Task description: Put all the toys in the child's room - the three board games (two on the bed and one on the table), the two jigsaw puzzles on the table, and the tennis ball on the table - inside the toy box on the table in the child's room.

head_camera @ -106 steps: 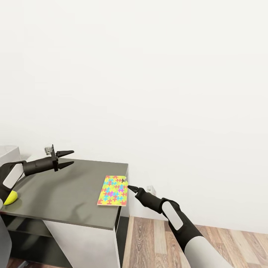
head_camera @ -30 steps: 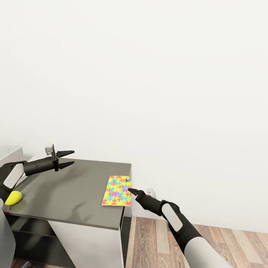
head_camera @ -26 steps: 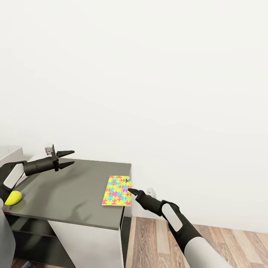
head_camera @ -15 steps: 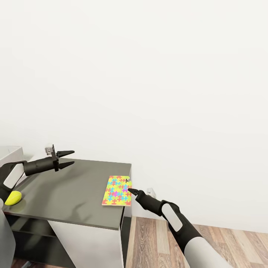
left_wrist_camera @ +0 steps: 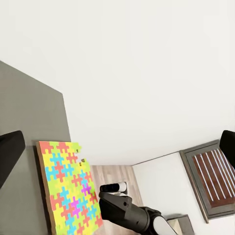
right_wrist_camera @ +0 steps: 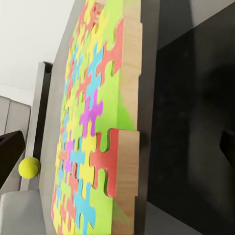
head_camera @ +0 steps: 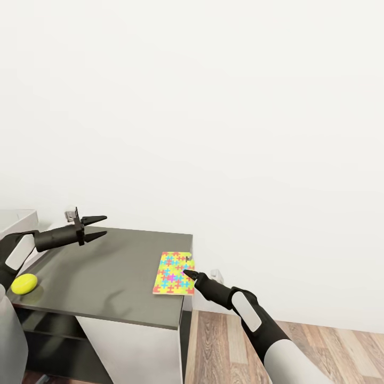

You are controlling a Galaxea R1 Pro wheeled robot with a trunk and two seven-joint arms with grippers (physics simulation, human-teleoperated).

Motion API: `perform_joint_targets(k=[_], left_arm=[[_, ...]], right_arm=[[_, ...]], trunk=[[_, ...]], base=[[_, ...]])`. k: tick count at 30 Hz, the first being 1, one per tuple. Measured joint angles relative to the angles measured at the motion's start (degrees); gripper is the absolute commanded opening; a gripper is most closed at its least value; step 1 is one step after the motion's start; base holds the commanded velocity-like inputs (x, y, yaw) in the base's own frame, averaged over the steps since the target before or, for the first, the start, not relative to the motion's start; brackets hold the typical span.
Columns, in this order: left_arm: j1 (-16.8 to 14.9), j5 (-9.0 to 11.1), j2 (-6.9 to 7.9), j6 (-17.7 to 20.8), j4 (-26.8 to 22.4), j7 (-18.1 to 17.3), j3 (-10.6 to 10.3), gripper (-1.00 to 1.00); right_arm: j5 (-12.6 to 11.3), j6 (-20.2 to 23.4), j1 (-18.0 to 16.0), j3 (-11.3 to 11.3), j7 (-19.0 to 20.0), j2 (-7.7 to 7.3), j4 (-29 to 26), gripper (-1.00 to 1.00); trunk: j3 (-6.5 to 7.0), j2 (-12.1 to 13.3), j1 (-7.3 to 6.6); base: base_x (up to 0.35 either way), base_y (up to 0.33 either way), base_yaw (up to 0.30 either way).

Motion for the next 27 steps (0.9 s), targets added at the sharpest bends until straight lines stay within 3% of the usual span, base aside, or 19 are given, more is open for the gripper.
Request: perform_joint_targets(k=[1,27], left_arm=[[0.0,0.0,0.0,0.0,0.0,0.0,0.0,1.0],[0.0,0.0,-0.01,0.0,0.0,0.0,0.0,1.0]], right_arm=[[0.0,0.0,0.0,0.0,0.0,0.02,0.0,-1.0],[-0.1,0.2,0.0,0.0,0.3,-0.04,-0.2,-1.0]], trunk=[[0.0,0.0,0.0],[0.0,0.0,0.0]], base=[[0.0,0.01,0.0],[0.0,0.001,0.0]])
